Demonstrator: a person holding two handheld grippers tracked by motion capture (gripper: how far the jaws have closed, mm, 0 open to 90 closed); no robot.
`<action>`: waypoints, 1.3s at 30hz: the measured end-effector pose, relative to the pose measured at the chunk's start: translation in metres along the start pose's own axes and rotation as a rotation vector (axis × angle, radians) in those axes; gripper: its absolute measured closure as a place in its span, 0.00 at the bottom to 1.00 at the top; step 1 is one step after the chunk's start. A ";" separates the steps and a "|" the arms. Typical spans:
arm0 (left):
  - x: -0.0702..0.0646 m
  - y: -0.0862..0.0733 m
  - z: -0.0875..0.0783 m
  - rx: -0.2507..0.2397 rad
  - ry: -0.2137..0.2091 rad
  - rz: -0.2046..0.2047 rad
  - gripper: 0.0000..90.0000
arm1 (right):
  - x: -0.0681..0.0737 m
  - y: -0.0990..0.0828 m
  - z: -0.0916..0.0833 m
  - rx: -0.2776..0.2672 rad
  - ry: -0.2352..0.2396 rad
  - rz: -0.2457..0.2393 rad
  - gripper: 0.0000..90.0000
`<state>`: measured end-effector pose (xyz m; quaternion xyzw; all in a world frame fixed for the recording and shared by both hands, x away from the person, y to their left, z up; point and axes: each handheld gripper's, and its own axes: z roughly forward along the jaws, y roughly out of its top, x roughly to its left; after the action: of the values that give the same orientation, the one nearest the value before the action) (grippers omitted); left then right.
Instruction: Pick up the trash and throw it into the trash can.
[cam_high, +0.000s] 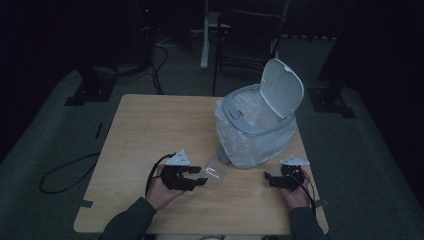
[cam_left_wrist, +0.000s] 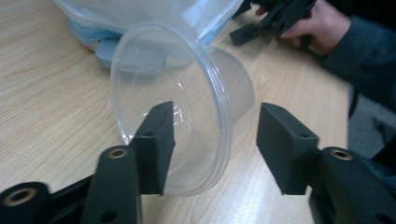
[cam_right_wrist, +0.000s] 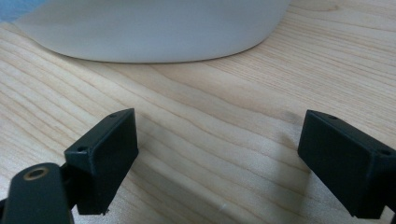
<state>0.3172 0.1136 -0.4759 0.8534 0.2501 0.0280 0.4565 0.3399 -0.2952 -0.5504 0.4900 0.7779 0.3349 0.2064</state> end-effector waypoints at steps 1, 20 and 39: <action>0.000 -0.001 0.002 0.001 0.014 0.007 0.57 | 0.000 0.000 0.000 0.000 0.000 0.000 0.13; 0.014 0.001 0.009 0.036 0.067 0.030 0.91 | 0.000 0.000 0.000 0.000 0.000 0.000 0.13; 0.034 0.005 -0.019 -0.015 0.145 -0.013 0.94 | 0.000 0.000 0.000 0.000 0.000 0.000 0.13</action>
<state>0.3439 0.1413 -0.4676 0.8439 0.2878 0.0885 0.4439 0.3399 -0.2952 -0.5504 0.4901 0.7779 0.3349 0.2062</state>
